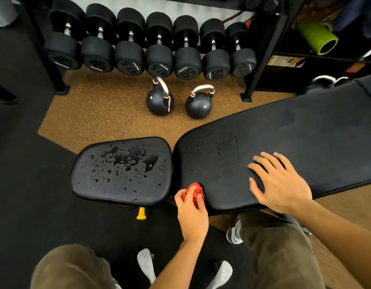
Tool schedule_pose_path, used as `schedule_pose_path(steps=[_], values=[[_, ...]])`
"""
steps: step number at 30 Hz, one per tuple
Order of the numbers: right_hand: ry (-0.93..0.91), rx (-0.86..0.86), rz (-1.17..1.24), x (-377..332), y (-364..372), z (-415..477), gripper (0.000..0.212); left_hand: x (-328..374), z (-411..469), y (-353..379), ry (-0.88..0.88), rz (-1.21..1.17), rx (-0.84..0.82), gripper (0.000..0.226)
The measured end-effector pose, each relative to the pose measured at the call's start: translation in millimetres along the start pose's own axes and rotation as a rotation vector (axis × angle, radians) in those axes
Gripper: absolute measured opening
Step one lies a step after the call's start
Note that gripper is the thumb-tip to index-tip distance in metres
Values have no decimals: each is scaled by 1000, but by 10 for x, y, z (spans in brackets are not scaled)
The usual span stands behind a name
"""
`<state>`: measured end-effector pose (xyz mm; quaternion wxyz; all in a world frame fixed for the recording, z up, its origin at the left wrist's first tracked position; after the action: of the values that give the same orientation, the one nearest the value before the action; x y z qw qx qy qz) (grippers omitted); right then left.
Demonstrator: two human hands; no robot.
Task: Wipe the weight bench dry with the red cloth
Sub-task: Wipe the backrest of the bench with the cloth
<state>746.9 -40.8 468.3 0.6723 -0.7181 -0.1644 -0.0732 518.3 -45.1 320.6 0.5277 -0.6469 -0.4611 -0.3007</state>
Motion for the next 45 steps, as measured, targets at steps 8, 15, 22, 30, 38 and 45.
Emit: schedule_pose_path(steps=[8, 15, 22, 30, 38, 45], values=[[13, 14, 2, 3, 1, 19, 52, -2, 191, -106, 6, 135, -7, 33], [13, 30, -1, -14, -15, 30, 51, 88, 460, -158, -4, 272, -31, 37], [22, 33, 10, -18, -17, 8, 49, 29, 347, -169, 87, 412, -99, 39], [31, 10, 13, -2, 2, 16, 51, 238, 763, -73, 94, 523, -108, 36], [28, 7, 25, -6, 21, 19, 51, 182, 585, -68, 92, 478, -111, 36], [28, 2, 24, 1, 33, 25, 51, 278, 558, -12, 16, 287, -82, 30]])
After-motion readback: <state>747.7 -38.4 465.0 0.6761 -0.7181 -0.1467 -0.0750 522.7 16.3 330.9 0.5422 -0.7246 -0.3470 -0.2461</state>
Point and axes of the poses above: each hand's wrist, its own z-axis towards the middle knuckle, its own y-axis out of the palm, x = y × z, the point moved 7 cm from there along z, towards the middle knuckle, and after that the axes turned 1 degree about -y, right-handed, at the moved point
